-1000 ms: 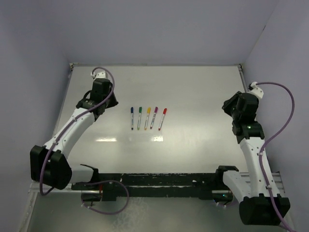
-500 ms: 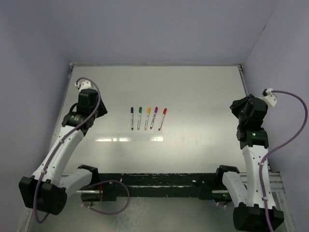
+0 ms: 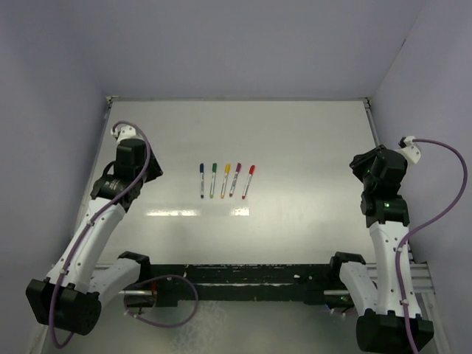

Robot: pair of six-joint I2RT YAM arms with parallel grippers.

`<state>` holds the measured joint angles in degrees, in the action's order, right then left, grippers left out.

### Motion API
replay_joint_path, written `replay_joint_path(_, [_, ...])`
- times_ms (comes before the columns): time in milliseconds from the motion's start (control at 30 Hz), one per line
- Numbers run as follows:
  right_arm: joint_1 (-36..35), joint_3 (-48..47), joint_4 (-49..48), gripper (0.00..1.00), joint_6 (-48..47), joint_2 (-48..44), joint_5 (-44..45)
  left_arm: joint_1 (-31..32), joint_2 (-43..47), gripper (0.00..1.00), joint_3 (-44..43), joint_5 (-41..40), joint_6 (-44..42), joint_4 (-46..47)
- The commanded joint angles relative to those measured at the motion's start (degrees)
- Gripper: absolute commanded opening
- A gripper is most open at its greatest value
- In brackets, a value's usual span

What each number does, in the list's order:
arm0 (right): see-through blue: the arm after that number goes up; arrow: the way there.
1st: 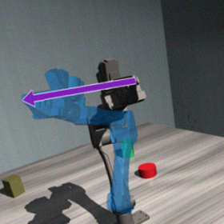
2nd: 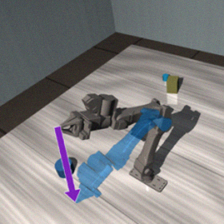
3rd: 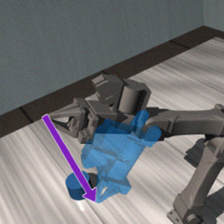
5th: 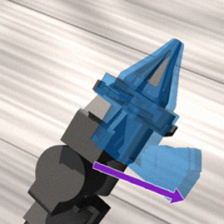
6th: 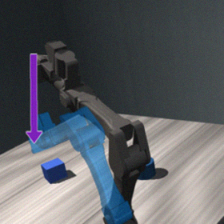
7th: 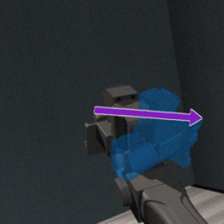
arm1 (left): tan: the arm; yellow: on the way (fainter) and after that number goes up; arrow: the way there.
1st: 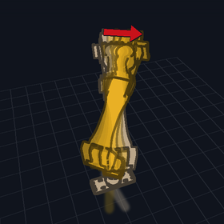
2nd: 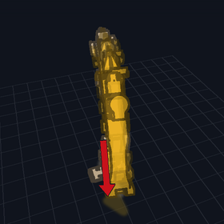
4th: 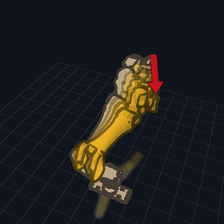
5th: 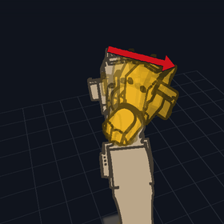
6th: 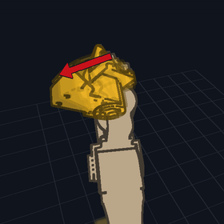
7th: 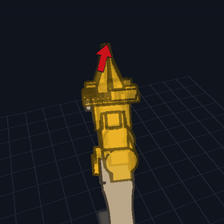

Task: Insert the pens into the pen caps

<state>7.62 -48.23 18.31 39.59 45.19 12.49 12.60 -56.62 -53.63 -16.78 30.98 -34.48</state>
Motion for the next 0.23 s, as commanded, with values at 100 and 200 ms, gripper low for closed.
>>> replay_joint_path(100, [0.12,0.37,-0.72,0.33,0.81,-0.62,-0.49,-0.12,2.78,0.44,0.88,-2.01,0.66,2.04])
replay_joint_path(200, [0.12,0.46,-0.81,0.34,0.84,-0.55,-0.54,-0.12,1.83,0.46,0.08,-1.92,1.05,0.78])
